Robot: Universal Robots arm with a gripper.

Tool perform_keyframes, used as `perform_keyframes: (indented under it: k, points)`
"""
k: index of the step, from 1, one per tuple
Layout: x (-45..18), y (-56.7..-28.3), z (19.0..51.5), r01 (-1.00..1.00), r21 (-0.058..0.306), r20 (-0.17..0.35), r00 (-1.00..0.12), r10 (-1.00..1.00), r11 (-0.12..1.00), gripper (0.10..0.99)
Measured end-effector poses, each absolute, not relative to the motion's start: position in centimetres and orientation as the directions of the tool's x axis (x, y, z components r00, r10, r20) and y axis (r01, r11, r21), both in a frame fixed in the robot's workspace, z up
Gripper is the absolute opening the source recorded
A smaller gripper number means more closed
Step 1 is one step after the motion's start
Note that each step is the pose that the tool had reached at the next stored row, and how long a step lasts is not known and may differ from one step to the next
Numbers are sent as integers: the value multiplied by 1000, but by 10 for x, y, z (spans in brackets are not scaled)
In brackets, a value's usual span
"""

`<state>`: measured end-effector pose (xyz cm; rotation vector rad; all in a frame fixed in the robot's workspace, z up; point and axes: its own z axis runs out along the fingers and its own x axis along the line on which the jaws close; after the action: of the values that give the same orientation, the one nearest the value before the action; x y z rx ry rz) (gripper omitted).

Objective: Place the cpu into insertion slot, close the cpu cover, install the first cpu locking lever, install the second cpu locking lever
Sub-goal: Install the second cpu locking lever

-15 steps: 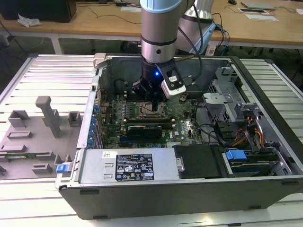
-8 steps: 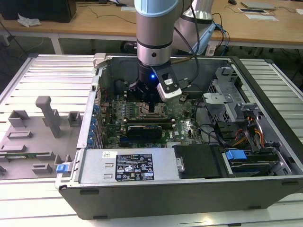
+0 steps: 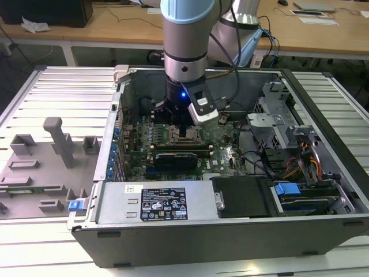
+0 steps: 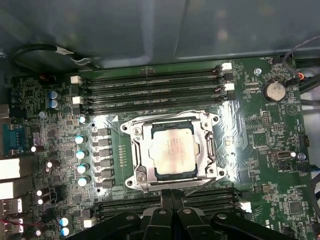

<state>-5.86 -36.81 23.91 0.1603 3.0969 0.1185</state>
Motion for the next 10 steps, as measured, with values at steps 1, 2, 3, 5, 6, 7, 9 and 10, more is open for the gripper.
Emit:
perform_keyframes:
  k: [1, 2, 3, 5, 6, 7, 9, 10]
  points:
    - [-59, -369, 239, 101, 81, -34, -994, 104, 992, 106]
    - [-60, -369, 238, 101, 85, -34, -994, 105, 991, 106]
    - [-60, -370, 237, 101, 91, -33, -994, 105, 991, 106]
    - [-62, -371, 236, 102, 101, -32, -994, 105, 990, 106]
    - [-62, -372, 236, 102, 107, -32, -994, 106, 989, 106]
    - [-63, -372, 236, 101, 113, -32, -994, 106, 988, 106]
    - [-64, -374, 234, 101, 130, -31, -994, 106, 986, 106]
    - [-65, -374, 234, 101, 135, -30, -994, 106, 986, 106]
